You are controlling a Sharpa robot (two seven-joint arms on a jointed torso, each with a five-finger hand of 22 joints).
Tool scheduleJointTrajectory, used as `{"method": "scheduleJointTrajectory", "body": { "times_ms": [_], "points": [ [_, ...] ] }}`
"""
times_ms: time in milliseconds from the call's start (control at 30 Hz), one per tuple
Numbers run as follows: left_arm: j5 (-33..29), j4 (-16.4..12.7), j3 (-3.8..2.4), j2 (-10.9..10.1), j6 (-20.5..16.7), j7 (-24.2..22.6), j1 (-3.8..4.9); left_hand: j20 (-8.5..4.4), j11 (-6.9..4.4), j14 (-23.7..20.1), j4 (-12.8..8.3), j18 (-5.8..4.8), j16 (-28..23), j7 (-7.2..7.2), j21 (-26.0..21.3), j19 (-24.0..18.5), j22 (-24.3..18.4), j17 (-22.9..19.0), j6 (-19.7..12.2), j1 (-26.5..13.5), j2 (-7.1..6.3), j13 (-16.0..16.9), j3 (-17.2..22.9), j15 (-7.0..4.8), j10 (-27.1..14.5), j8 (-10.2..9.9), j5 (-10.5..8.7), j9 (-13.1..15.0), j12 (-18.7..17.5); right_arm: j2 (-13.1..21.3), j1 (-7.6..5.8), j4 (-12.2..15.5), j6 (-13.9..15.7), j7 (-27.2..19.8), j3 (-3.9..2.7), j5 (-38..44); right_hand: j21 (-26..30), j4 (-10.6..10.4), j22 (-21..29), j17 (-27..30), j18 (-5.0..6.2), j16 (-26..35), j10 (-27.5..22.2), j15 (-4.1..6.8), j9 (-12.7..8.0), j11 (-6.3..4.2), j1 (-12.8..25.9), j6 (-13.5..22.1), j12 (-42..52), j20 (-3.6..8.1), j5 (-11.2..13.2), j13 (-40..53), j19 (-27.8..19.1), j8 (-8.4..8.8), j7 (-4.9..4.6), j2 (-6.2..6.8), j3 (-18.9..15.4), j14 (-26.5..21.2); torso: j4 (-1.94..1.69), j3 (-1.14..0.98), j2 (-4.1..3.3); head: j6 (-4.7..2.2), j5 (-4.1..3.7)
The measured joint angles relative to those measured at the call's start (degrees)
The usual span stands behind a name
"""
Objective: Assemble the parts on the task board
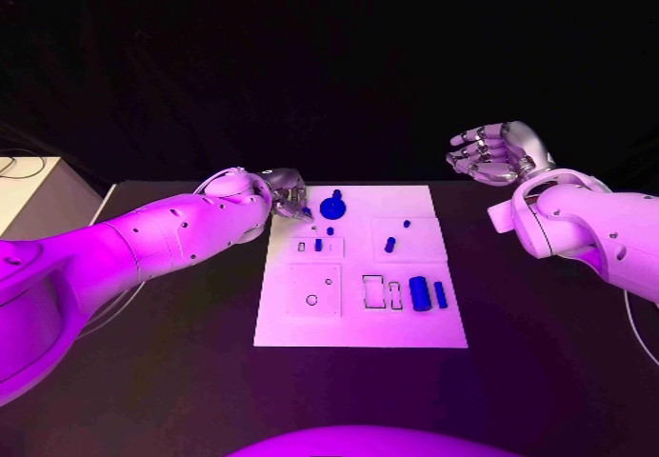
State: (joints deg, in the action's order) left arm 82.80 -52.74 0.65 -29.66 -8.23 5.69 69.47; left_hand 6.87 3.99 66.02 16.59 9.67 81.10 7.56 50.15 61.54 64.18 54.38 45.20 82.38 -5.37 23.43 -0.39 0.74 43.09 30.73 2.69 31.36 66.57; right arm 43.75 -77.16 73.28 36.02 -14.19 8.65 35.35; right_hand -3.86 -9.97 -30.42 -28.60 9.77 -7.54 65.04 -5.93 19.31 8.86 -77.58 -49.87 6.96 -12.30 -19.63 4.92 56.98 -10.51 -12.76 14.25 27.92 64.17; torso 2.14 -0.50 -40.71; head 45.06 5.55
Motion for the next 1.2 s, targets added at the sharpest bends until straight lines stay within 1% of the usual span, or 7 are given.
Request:
{"method": "scheduleJointTrajectory", "body": {
  "times_ms": [267,700,867,1000,1133,1167,1200],
  "points": [
    [-0.2,0.3,-0.05,0.3,0.2,0.0,0.09,0.00,-0.09,0.0,0.0,0.01,0.0,-0.47,0.0,0.0,0.2,0.1,0.9,3.6,2.83,-0.1,0.0,0.00,-0.1,-1.4,-0.01,-2.2,0.0,0.0,0.00,0.0,0.0,0.0,0.00,0.0,0.0,0.0,0.0,0.0,0.00,0.0,0.0,0.00,0.0,0.00,0.0,0.0,0.0,0.00,0.0,0.0,0.0,0.00,0.00,0.00,0.0,0.0,-0.01,0.01,0.01,0.14,-0.11],
    [-0.7,0.5,-0.08,0.4,0.2,-0.2,0.15,0.00,-0.30,0.0,-0.1,0.02,0.0,-0.56,0.0,0.0,0.5,0.3,2.0,6.7,4.55,-0.5,1.6,0.00,-0.3,-2.5,-0.09,-4.1,-0.4,0.0,0.00,0.1,0.0,0.0,0.00,0.0,0.0,0.0,0.0,0.0,0.00,0.0,0.0,0.00,0.0,0.00,0.0,0.0,0.0,0.00,0.0,0.0,0.0,0.00,0.01,0.00,0.0,0.0,-0.07,-0.01,0.03,0.19,-0.16],
    [-1.0,0.3,-0.07,0.2,0.2,-0.4,0.15,0.00,-0.30,0.0,-0.1,0.03,0.0,-0.48,-0.3,0.0,0.6,0.3,2.3,8.6,5.64,-0.9,3.9,0.00,-0.3,-3.3,0.00,-5.3,-1.4,0.0,0.00,0.1,0.0,0.0,0.00,0.0,0.0,0.0,0.0,0.0,0.00,0.0,0.0,0.00,0.0,0.00,0.0,0.0,0.0,0.00,0.0,0.0,0.0,0.00,0.07,0.00,0.0,0.0,-0.07,0.01,0.05,0.20,-0.12],
    [-1.2,0.0,-0.06,-0.2,0.2,-0.6,0.15,0.00,-0.47,0.0,0.2,0.03,0.0,-0.48,-0.6,0.0,0.7,0.1,2.4,10.1,5.83,-1.3,6.1,0.00,-0.5,-3.8,0.00,-6.3,-2.2,0.0,0.00,0.0,0.0,0.0,0.00,0.0,0.0,0.0,0.0,0.0,0.00,0.0,0.0,0.00,0.0,0.00,0.0,0.0,0.0,0.00,0.0,0.0,0.0,0.00,0.07,0.00,0.0,0.0,-0.07,0.01,0.05,0.11,-0.10],
    [-1.4,-0.4,-0.06,-0.5,0.2,-1.0,0.14,-0.01,-0.19,-0.3,0.1,0.03,0.0,-0.45,-0.9,-0.6,0.9,-0.1,2.4,10.5,5.52,-2.3,11.1,0.30,-0.8,-4.8,-0.02,-7.4,-3.9,0.0,0.00,0.0,-0.1,0.0,0.00,0.0,0.0,0.2,0.3,0.1,0.00,0.2,0.0,0.00,0.0,0.00,0.0,0.0,0.0,0.00,0.0,-0.2,0.0,0.00,0.07,0.00,0.2,0.0,-0.09,0.01,0.06,0.05,-0.10],
    [-1.5,-0.5,-0.06,-0.6,0.2,-1.1,0.14,0.00,-0.19,-0.4,0.7,0.03,0.0,-0.45,-0.9,-0.6,1.1,-0.2,2.4,10.8,5.25,-2.6,12.4,0.24,-0.8,-5.1,-0.03,-8.1,-4.4,0.0,0.00,0.0,-0.1,0.0,0.00,0.0,0.0,0.2,0.4,0.1,0.00,0.2,0.0,0.00,0.0,0.00,0.0,0.0,0.0,0.00,0.0,-0.2,0.0,0.00,0.07,0.00,0.2,0.0,-0.09,0.01,0.06,0.04,-0.10],
    [-1.5,-0.5,-0.07,-0.6,0.2,-1.2,0.15,0.04,-0.19,-0.5,1.4,0.03,0.0,-0.44,-0.9,-0.7,1.1,-0.2,2.4,10.9,5.14,-2.8,13.1,0.10,-0.8,-5.1,-0.03,-12.2,-4.6,0.0,0.00,0.0,-0.1,0.0,0.01,0.0,0.0,0.2,0.4,0.1,0.00,0.2,0.0,0.00,0.0,0.00,0.0,0.0,0.0,0.00,0.0,-0.2,0.0,0.00,0.07,0.00,0.2,0.0,-0.10,0.01,0.06,0.03,-0.10]
  ]
}}
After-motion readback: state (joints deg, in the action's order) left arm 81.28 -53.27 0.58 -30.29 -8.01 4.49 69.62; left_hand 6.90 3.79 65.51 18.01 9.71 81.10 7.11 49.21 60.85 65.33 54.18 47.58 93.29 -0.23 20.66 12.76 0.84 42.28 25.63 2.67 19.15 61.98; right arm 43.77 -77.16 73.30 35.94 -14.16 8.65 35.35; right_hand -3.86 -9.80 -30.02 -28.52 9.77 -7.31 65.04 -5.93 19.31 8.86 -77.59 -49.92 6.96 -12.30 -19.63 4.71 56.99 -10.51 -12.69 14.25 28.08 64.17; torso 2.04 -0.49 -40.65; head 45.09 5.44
